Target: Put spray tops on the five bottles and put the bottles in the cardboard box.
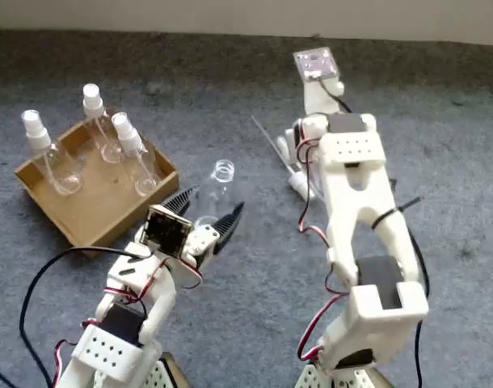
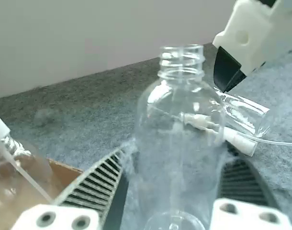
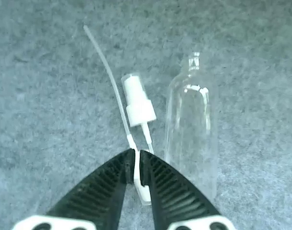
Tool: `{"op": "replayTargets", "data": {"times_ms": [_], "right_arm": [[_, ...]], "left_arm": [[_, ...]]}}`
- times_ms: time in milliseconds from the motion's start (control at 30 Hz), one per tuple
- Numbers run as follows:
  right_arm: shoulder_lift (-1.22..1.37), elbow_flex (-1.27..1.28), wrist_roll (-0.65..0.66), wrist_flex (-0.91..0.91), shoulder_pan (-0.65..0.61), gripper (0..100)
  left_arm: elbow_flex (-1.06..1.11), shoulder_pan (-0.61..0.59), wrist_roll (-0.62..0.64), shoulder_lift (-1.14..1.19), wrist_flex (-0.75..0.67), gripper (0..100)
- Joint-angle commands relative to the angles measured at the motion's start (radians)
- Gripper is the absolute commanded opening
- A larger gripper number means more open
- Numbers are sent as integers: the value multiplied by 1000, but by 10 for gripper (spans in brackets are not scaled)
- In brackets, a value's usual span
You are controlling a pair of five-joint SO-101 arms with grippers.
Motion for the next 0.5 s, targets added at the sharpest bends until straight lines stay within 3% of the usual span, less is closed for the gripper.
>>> {"op": "replayTargets", "data": {"times_ms": [0, 233, 467], "right_arm": [[133, -286, 64, 91, -16, 23], [450, -728, 216, 355, -68, 84], [714, -1125, 229, 469, -76, 122]], "left_arm": [[31, -36, 9, -148, -51, 189], [27, -36, 9, -205, 25, 189], [27, -35, 9, -205, 31, 189]]}}
